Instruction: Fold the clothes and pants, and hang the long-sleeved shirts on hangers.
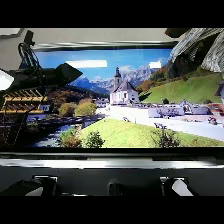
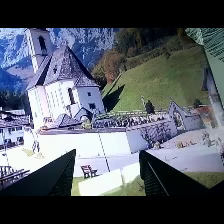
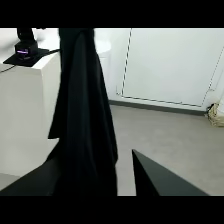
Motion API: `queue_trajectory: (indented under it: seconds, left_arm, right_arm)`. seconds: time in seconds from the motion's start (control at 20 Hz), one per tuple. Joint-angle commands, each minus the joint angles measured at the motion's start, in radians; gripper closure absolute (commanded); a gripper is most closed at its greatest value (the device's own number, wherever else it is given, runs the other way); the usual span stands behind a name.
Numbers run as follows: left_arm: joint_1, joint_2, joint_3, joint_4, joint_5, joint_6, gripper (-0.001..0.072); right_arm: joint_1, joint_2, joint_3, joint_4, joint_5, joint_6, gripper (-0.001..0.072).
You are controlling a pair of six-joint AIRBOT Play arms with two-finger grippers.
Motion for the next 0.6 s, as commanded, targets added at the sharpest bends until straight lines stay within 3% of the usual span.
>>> queue_trajectory:
  seconds: [0.0, 0.1, 0.2, 0.3, 0.35, 0.4, 0.45, 0.55]
  left_arm:
    - [0.006, 0.018, 0.001, 0.006, 0.001, 0.0, 0.0233]
    - [0.031, 0.051, 0.001, 0.039, 0.001, -0.002, 0.0234]
    - [0.062, 0.084, 0.001, 0.102, 0.001, -0.059, 0.0234]
    - [0.082, 0.109, 0.001, 0.171, 0.001, -0.078, 0.0239]
    - [0.085, 0.114, 0.001, 0.2, 0.0, -0.077, 0.0259]
    - [0.085, 0.114, 0.001, 0.217, 0.0, -0.077, 0.0259]
    - [0.085, 0.113, 0.001, 0.219, 0.001, -0.076, 0.0304]
    - [0.086, 0.112, 0.001, 0.22, 0.001, -0.069, 0.064]
  right_arm:
    - [0.0, 0.077, 0.0, -0.029, 0.007, -0.002, 0.0275]
    - [0.0, 0.147, 0.0, -0.066, -0.095, 0.025, 0.0278]
    - [0.0, 0.203, 0.0, -0.037, -0.254, 0.155, 0.0298]
    - [0.0, 0.209, 0.0, 0.179, -0.351, 0.237, 0.0334]
    - [0.008, 0.19, 0.0, 0.403, -0.354, 0.151, 0.0377]
    - [0.033, 0.156, 0.0, 0.674, -0.331, -0.002, 0.0415]
    - [0.069, 0.114, 0.0, 0.912, -0.295, -0.126, 0.0418]
    - [0.22, 0.005, 0.0, 1.228, -0.206, -0.317, 0.0489]
